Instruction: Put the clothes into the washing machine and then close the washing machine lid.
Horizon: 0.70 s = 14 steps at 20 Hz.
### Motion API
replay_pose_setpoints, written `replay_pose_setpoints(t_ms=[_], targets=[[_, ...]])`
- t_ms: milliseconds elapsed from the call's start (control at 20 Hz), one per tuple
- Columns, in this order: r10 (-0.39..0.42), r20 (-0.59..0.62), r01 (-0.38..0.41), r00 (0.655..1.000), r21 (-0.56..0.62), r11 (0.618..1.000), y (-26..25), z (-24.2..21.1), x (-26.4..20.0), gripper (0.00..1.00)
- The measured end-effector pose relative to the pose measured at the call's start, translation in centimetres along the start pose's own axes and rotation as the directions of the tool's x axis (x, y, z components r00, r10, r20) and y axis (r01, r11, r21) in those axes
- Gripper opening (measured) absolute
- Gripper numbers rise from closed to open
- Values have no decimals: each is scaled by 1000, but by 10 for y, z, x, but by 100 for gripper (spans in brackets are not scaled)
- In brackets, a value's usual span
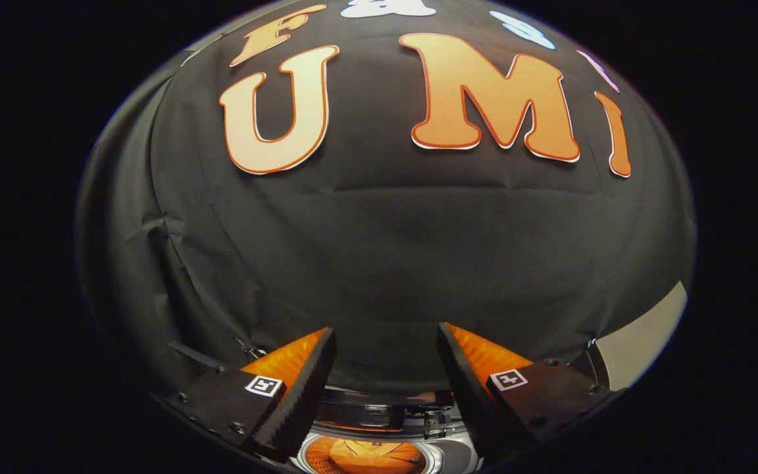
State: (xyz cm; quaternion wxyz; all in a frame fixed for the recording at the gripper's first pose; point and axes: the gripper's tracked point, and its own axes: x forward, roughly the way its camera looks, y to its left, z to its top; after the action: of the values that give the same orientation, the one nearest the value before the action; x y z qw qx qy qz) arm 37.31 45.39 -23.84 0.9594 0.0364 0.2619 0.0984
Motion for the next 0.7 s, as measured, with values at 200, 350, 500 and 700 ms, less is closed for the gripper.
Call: replay_pose_setpoints(t_ms=[200, 350, 500, 700], targets=[[-13, -35, 13, 999, -3, 1000, -5, -10, 14, 99], [-26, -16, 26, 1000, 7, 1000, -8, -12, 17, 98], [-32, -4, 32, 999, -5, 999, -6, -13, 12, 98], [-34, -17, 34, 999, 1, 999, -9, -18, 4, 99]])
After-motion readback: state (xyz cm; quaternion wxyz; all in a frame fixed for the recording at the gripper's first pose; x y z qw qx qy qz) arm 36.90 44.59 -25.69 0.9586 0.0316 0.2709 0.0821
